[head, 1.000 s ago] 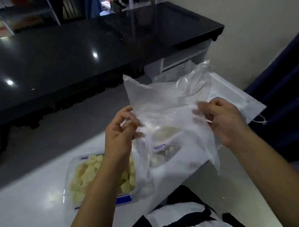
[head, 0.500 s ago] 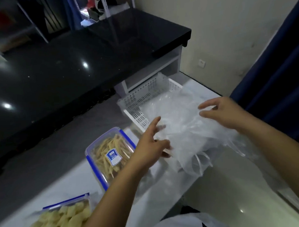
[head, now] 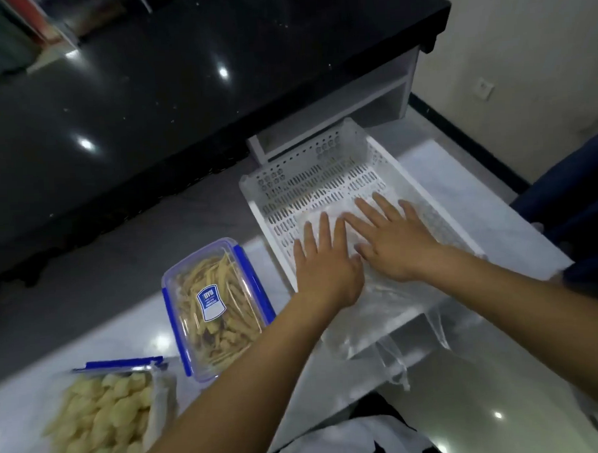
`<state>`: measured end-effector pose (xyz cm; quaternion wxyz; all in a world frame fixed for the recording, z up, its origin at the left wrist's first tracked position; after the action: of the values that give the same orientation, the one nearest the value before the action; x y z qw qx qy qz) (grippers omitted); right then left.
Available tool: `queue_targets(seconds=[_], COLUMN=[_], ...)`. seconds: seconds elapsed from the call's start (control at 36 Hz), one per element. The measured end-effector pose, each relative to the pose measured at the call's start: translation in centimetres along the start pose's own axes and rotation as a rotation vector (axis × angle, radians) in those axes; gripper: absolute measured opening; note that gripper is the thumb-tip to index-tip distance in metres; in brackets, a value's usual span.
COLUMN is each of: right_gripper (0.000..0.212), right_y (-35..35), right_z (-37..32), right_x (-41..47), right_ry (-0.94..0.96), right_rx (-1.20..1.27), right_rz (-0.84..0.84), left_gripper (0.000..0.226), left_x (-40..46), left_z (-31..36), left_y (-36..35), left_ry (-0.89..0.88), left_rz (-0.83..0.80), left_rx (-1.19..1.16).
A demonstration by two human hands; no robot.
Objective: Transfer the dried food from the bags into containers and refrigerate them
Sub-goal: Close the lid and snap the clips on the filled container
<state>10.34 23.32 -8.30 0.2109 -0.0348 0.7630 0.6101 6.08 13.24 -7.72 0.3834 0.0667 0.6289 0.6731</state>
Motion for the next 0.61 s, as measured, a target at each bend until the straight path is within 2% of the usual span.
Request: queue_targets(seconds=[0.06, 0.22, 0.47, 0.56, 0.61], right_gripper=[0.060, 0.063, 0.063, 0.061, 0.063], right_y=[-2.3, -4.1, -4.7, -3.6, -1.6], right_z=[1.0, 2.0, 2.4, 2.4, 2.5], right_x=[0.2, -0.4, 0.4, -0.2, -1.0], right_ry=[-0.025, 0.030, 0.059, 0.081, 0.063], right_rx=[-0.033, -0.052, 0.013, 0.040, 0.127], right_rz=[-0.080, -0.058, -0.077, -0.112, -0.090], left_gripper=[0.067, 0.076, 0.080, 0.084, 0.086], left_x=[0.3, -0.6, -0.5, -0.9, -1.6], left_z=[-0.1, 0.8, 0.3, 0.7, 1.0], left_y=[-2.9, -5.9, -6.2, -5.1, -3.2], left_ry=[0.030, 0.053, 0.046, 0.035, -0.009], left_rz=[-0.074, -0.114, -0.124, -0.154, -0.106], left_rx=[0.104, 0.123, 0.140, 0.125, 0.077])
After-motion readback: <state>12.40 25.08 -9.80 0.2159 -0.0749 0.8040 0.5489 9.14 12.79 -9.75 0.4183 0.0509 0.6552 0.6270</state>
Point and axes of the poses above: each hand's wrist, its own x-axis towards the middle knuckle, its own y-axis out of the back of the hand, z = x × y, the point moved 9 cm from there along x, towards the middle knuckle, and after that the axes turned 4 degrees about y, right-handed, at the moved point
